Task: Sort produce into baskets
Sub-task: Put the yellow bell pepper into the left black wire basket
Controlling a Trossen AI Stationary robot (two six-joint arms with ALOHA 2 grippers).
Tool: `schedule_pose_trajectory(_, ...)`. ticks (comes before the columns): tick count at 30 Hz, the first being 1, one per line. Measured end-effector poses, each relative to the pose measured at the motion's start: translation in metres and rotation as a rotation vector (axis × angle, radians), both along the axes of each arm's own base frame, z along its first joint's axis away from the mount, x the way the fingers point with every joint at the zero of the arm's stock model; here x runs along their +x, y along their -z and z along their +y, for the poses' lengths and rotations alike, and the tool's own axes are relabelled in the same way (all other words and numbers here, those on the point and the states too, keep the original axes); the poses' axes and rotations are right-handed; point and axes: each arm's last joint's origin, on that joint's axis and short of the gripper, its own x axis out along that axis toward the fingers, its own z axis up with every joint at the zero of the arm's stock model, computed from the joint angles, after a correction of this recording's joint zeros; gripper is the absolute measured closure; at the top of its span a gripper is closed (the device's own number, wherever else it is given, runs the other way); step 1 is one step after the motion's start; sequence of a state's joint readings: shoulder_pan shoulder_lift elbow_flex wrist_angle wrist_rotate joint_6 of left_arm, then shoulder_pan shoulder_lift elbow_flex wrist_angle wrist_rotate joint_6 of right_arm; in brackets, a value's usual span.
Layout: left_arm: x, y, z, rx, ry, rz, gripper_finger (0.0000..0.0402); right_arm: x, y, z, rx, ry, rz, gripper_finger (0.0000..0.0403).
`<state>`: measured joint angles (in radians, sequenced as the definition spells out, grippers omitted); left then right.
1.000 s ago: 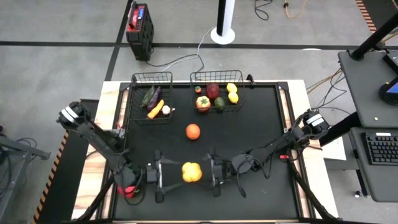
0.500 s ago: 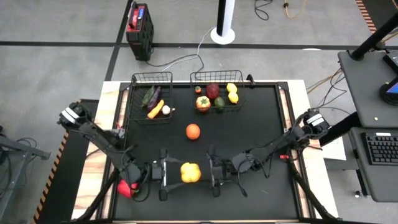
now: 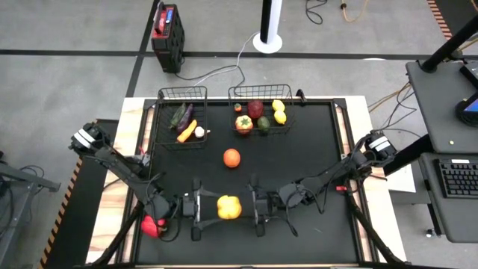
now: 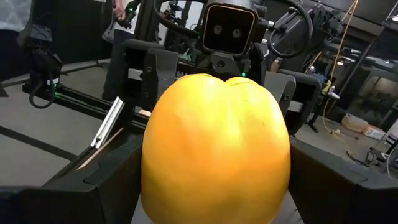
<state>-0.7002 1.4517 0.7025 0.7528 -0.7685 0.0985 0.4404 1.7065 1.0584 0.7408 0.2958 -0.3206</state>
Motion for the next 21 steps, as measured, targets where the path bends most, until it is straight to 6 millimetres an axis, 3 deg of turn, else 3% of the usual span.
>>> schedule_pose_trajectory(14,0.0,0.001,0.001,0.015,-0.015,0.007,0.0113,0.0,-0.001,-0.001,0.044,0.023,0.006,0.0058)
schedule_pose_trajectory(21,0.0,0.0,0.003,0.028,-0.049,0.009,0.0113,-0.005,-0.013,-0.004,0.066,0.03,0.006,0.0058)
